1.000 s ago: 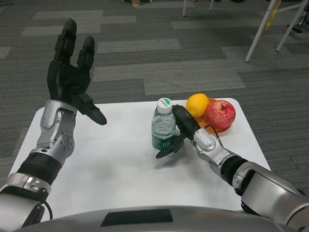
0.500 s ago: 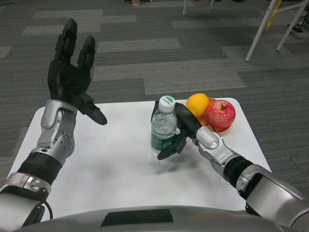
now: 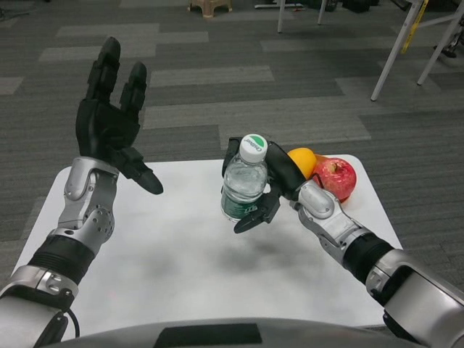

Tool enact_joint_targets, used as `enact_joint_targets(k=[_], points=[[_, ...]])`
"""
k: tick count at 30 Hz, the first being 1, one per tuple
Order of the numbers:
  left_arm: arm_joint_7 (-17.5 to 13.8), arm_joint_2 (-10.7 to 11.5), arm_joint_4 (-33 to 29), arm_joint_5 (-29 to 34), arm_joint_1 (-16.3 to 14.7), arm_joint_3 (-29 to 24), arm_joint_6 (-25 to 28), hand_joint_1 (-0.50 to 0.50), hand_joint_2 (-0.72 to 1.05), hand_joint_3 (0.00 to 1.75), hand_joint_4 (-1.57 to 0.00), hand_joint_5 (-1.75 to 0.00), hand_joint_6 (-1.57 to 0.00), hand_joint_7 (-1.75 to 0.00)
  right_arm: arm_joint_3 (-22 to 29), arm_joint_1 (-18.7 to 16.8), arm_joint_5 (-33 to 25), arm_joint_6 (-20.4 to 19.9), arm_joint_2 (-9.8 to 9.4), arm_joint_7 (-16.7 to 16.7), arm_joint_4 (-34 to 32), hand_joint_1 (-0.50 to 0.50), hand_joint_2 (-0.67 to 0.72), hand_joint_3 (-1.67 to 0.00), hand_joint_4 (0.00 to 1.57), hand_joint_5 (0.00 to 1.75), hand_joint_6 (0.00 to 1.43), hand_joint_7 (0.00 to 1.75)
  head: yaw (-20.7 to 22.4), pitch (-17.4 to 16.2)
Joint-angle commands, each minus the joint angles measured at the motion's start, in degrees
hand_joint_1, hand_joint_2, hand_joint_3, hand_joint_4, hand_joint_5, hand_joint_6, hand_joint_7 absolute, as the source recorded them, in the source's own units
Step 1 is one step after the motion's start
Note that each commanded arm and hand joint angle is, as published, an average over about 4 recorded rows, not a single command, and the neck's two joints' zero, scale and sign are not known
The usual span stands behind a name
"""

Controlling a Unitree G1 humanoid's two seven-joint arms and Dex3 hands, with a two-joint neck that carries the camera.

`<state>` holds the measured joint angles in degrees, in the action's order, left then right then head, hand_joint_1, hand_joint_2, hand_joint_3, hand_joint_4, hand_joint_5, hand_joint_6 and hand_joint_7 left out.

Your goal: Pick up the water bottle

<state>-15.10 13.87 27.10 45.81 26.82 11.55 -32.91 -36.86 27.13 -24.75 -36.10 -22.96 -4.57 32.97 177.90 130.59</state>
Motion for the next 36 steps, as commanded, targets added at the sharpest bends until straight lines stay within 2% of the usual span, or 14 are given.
enact_joint_targets(k=[1, 15, 19, 22, 26, 32, 34, 36], points=[[0.0, -0.1, 0.6, 0.2, 0.4, -0.6, 0.0, -0.48, -0.72, 0.09, 0.0, 0.0, 0.0, 0.0, 1.4, 2.5, -0.5, -0.2, -0.94, 0.3, -3.2, 0.42, -0.03, -0.63, 1.43, 0.97, 1.2, 1.36, -0.1, 0.7], [0.0, -0.1, -0.6, 0.2, -1.0, -0.8, -0.2, -0.48, -0.72, 0.09, 0.0, 0.0, 0.0, 0.0, 5.7, 4.6, -0.6, 0.5, -3.23, 0.8, -11.5, 0.42, -0.03, -0.67, 1.4, 0.97, 1.18, 1.33, 0.6, 2.1], [0.0, -0.1, -1.4, 0.1, -1.5, -0.8, -0.3, -0.48, -0.72, 0.02, 0.0, 0.0, 0.0, 0.0, 5.7, 5.5, -0.6, 0.6, -4.15, 1.2, -13.2, 0.42, -0.08, -0.63, 1.38, 0.97, 1.17, 1.29, 0.9, 2.8], [0.1, 0.0, -2.1, 0.0, -2.0, -0.9, -0.3, -0.48, -0.72, 0.09, 0.0, 0.0, 0.0, 0.0, 5.6, 5.7, -0.6, 0.8, -4.61, 1.2, -13.8, 0.45, -0.1, -0.69, 1.37, 0.9, 1.17, 1.26, 1.3, 3.1], [0.1, 0.1, -3.4, -0.3, -3.0, -1.3, -0.3, -0.48, -0.72, 0.04, 0.0, 0.0, 0.0, 0.0, 5.6, 5.8, -0.6, 0.8, -5.09, 1.2, -14.5, 0.44, -0.1, -0.67, 1.37, 0.97, 1.17, 1.26, 1.9, 3.7], [0.2, 0.2, -5.1, -0.4, -4.0, -1.8, -0.3, -0.49, -0.72, 0.09, 0.0, 0.0, 0.0, 0.0, 5.7, 5.7, -0.7, 0.9, -5.64, 1.2, -15.4, 0.46, -0.1, -0.63, 1.37, 0.95, 1.17, 1.26, 2.6, 4.8], [0.2, 0.2, -5.5, -0.5, -4.3, -1.9, -0.3, -0.49, -0.72, 0.07, 0.0, 0.0, 0.0, 0.0, 5.7, 5.7, -0.7, 0.9, -5.69, 1.2, -15.5, 0.46, -0.1, -0.67, 1.37, 0.9, 1.17, 1.26, 2.7, 5.0], [0.2, 0.2, -5.8, -0.5, -4.4, -2.0, -0.2, -0.49, -0.72, 0.07, 0.0, 0.0, 0.0, 0.0, 5.7, 5.8, -0.7, 0.9, -5.75, 1.2, -15.5, 0.46, -0.1, -0.71, 1.37, 0.92, 1.17, 1.26, 2.7, 5.2]])
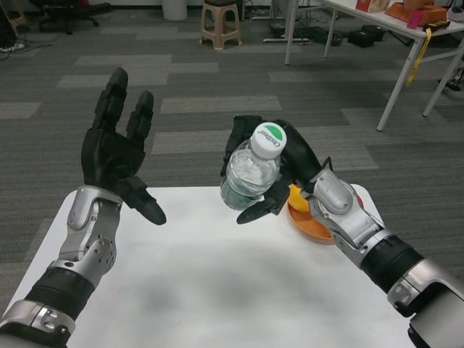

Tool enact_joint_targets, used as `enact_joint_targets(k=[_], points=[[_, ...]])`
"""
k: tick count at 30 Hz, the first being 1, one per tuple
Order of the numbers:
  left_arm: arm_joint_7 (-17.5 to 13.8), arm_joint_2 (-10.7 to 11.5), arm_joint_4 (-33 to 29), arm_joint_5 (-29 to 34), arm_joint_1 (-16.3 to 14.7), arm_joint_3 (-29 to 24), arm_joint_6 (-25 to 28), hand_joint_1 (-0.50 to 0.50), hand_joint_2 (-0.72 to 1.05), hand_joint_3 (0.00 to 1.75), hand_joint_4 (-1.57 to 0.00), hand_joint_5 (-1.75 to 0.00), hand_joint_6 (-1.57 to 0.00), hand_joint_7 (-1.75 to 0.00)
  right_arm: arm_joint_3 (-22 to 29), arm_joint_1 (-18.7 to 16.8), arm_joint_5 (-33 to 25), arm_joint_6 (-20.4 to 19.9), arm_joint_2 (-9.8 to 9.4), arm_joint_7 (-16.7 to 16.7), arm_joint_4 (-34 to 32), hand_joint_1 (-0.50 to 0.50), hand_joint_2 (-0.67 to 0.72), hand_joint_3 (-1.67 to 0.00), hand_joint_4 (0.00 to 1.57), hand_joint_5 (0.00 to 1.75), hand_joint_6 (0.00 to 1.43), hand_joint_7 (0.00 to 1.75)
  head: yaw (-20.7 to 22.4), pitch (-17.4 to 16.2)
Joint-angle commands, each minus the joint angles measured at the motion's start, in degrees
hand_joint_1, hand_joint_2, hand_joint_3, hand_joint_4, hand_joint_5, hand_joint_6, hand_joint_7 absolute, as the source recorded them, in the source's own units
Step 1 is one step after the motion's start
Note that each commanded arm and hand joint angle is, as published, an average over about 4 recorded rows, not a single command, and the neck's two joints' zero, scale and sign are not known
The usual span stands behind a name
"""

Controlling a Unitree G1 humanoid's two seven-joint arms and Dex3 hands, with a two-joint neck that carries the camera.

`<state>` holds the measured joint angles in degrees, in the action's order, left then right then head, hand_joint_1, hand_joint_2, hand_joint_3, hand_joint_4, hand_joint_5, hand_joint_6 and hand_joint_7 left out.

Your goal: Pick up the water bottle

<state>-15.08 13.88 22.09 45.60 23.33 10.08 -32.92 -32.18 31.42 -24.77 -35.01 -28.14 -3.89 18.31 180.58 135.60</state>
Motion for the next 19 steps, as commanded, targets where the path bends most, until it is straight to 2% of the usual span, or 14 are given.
enact_joint_targets(k=[1, 4, 6, 10, 13, 15, 19], points=[[0.1, 0.2, -1.0, -0.3, -1.1, -0.6, -0.2, -0.49, -0.72, 0.09, 0.0, 0.0, 0.0, 0.0, 1.0, 1.5, -0.7, -0.2, -0.63, 0.6, -0.9, 0.45, -0.1, -0.71, 1.37, 0.92, 1.17, 1.26, 0.1, 0.3], [0.1, 0.3, -1.3, -0.3, -1.2, -0.7, -0.1, -0.49, -0.72, 0.04, 0.0, 0.0, 0.0, 0.0, 1.0, 1.6, -0.7, -0.2, -0.76, 0.6, -0.9, 0.45, -0.1, -0.71, 1.37, 0.9, 1.17, 1.26, 0.1, 0.3], [0.1, 0.4, -1.4, -0.4, -1.2, -0.7, -0.1, -0.49, -0.72, 0.0, 0.0, 0.0, 0.0, 0.0, 1.1, 1.7, -0.7, -0.2, -0.78, 0.6, -0.9, 0.45, -0.1, -0.71, 1.37, 0.95, 1.17, 1.26, 0.4, 0.4], [0.1, 0.5, -1.3, -0.4, -1.1, -0.8, -0.1, -0.5, -0.72, 0.09, 0.0, 0.0, 0.0, 0.0, 1.3, 1.8, -0.7, -0.2, -0.78, 0.6, -0.6, 0.46, -0.1, -0.71, 1.37, 0.87, 1.17, 1.26, 0.4, 0.3], [0.1, 0.5, -1.0, -0.4, -0.8, -0.8, -0.1, -0.48, -0.72, 0.02, 0.0, 0.0, 0.0, -0.02, 1.4, 1.8, -0.7, -0.2, -0.78, 0.6, -0.5, 0.46, -0.1, -0.71, 1.37, 0.87, 1.17, 1.26, 0.1, -0.1], [0.1, 0.5, -0.9, -0.4, -0.7, -0.8, 0.0, -0.48, -0.72, 0.04, 0.0, 0.0, 0.0, 0.0, 1.5, 1.8, -0.7, -0.2, -0.78, 0.6, -0.5, 0.44, -0.1, -0.71, 1.37, 0.87, 1.17, 1.26, 0.2, -0.2], [0.1, 0.5, -0.6, -0.4, -0.6, -0.8, 0.0, -0.49, -0.72, 0.09, 0.0, 0.0, 0.0, 0.0, 1.7, 1.8, -0.7, -0.2, -0.78, 0.6, -0.4, 0.46, -0.1, -0.71, 1.37, 0.87, 1.18, 1.26, 0.5, -0.1]])
